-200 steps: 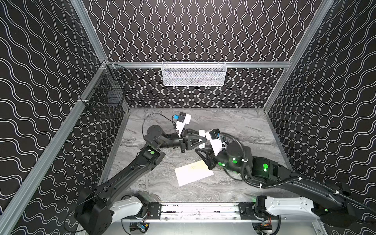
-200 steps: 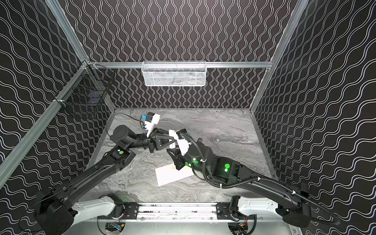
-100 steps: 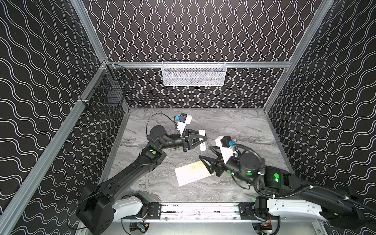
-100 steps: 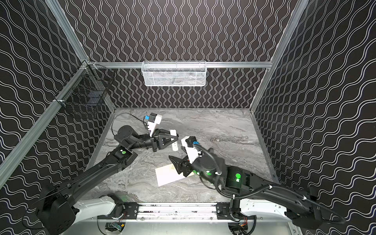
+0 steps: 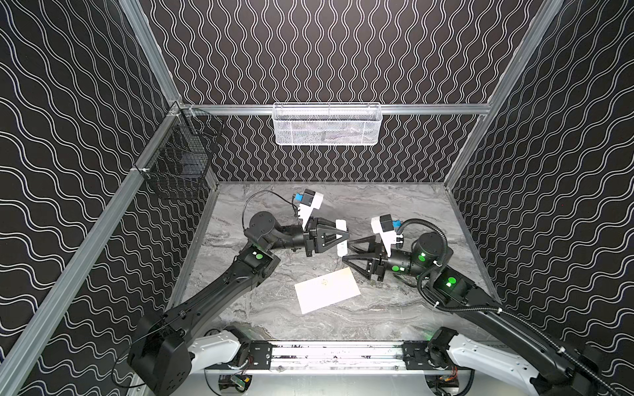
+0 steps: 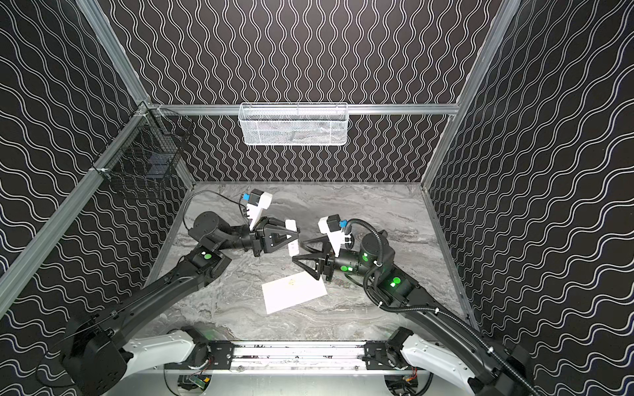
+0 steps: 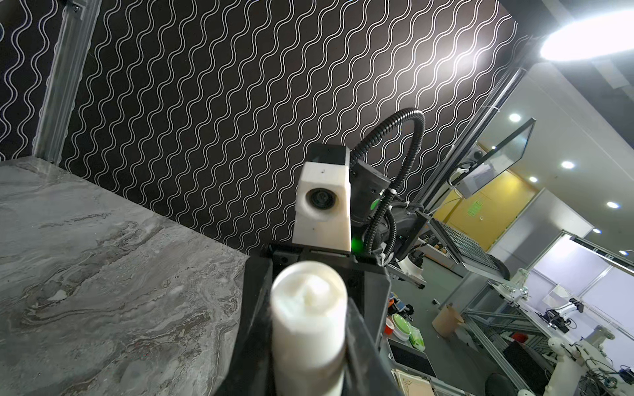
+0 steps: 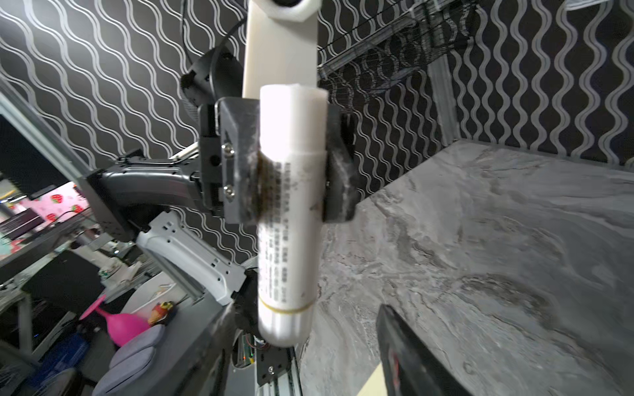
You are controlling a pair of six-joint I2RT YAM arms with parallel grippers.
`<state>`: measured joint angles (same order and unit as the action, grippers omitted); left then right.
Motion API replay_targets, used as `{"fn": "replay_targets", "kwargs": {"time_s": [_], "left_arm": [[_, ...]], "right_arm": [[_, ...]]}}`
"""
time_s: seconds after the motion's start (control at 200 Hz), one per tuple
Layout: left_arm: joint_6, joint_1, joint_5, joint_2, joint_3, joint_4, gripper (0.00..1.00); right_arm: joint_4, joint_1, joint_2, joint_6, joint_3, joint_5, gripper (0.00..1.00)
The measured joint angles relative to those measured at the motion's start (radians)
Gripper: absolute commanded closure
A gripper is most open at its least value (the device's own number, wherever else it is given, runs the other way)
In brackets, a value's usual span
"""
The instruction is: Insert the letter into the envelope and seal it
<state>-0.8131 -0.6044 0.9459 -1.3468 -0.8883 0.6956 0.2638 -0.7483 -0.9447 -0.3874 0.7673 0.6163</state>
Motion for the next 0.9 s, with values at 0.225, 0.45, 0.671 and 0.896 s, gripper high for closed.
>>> {"fn": "replay_targets", "kwargs": {"time_s": [0.225, 0.45, 0.671, 0.896], "left_arm": [[-0.003, -0.001, 0.0, 0.0, -0.001, 0.013, 1.0], [-0.024, -0.004, 0.001, 0.002, -0.001, 0.034, 1.0], [-0.025, -0.003, 0.0, 0.006, -0.001, 0.037, 1.0], [-0.023, -0.004, -0.005, 0.009, -0.003, 0.04, 0.69]], "right_arm": [[0.102, 0.003, -0.053, -0.047, 0.0, 0.101, 0.57], [0.132, 0.005, -0.073, -0.057, 0.012, 0.122, 0.74], [0.138, 0.005, -0.081, -0.069, 0.016, 0.134, 0.85], [0.095, 0.005, -0.073, -0.064, 0.037, 0.126, 0.9]]}}
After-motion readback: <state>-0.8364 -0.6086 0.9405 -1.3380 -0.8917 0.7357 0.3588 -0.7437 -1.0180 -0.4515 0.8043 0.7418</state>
